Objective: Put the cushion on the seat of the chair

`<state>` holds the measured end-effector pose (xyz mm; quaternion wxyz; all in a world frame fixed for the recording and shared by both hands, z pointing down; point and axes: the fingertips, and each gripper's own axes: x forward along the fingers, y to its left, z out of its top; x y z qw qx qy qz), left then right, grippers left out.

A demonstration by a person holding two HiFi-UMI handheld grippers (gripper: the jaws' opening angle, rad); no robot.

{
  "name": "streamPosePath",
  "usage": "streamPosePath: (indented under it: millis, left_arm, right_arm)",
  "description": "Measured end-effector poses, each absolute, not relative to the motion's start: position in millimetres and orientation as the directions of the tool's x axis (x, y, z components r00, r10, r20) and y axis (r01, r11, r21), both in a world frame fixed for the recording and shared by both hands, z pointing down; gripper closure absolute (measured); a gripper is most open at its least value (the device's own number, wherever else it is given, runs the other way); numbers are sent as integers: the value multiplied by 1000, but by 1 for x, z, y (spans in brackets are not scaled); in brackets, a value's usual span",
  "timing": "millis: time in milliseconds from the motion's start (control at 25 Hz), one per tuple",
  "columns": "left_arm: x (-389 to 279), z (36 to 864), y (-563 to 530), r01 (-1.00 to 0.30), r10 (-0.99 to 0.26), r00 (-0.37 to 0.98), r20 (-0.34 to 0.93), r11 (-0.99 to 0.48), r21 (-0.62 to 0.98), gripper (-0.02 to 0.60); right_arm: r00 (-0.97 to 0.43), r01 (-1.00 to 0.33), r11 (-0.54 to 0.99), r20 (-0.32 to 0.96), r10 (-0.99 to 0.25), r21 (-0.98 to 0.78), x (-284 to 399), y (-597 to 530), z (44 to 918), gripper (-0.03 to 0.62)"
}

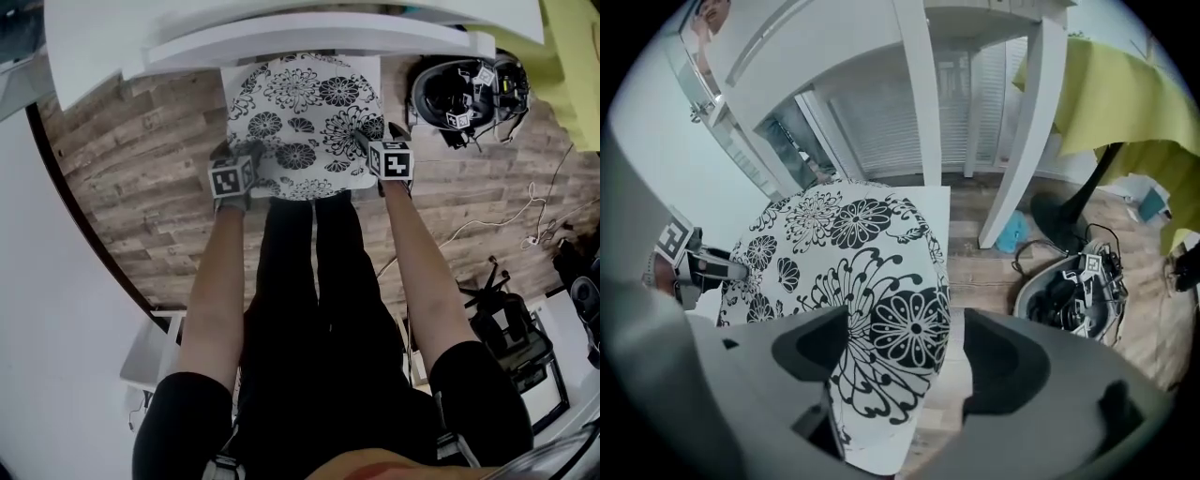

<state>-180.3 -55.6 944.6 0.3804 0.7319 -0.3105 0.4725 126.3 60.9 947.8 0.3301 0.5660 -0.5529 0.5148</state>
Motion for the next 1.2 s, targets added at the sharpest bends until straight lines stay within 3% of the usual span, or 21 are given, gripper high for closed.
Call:
streamPosePath:
  millis: [360, 720, 920, 1040, 1120, 1200]
  left_arm:
    - [-218, 901, -66, -837, -163, 309, 937, -514, 187, 221]
    - [-193, 772, -59, -762, -238, 475, 847, -593, 260, 226]
    - [-165, 675, -56, -697, -284, 580, 764, -658, 284, 275]
    - [-146, 612, -55, -650, -303, 644, 703, -701, 293, 323]
    - [-134, 569, -57, -620, -322, 681, 658, -731, 285, 387]
    - [-124, 526, -59, -604, -356, 702, 616, -756, 251, 461]
  right_arm:
    - [-140, -968, -149, 926, -350, -202, 129, 50, 896, 230]
    - [-199, -964, -57, 850, -487, -258, 98, 35, 776, 249]
    - [-231, -961, 19, 767, -599, -274, 80, 20, 680, 352]
    - [-234, -963, 62, 703, -671, -261, 71, 13, 617, 471]
    - [-240, -964, 97, 651, -720, -248, 65, 8, 572, 547]
    - [-262, -960, 143, 589, -764, -241, 57, 3, 528, 576]
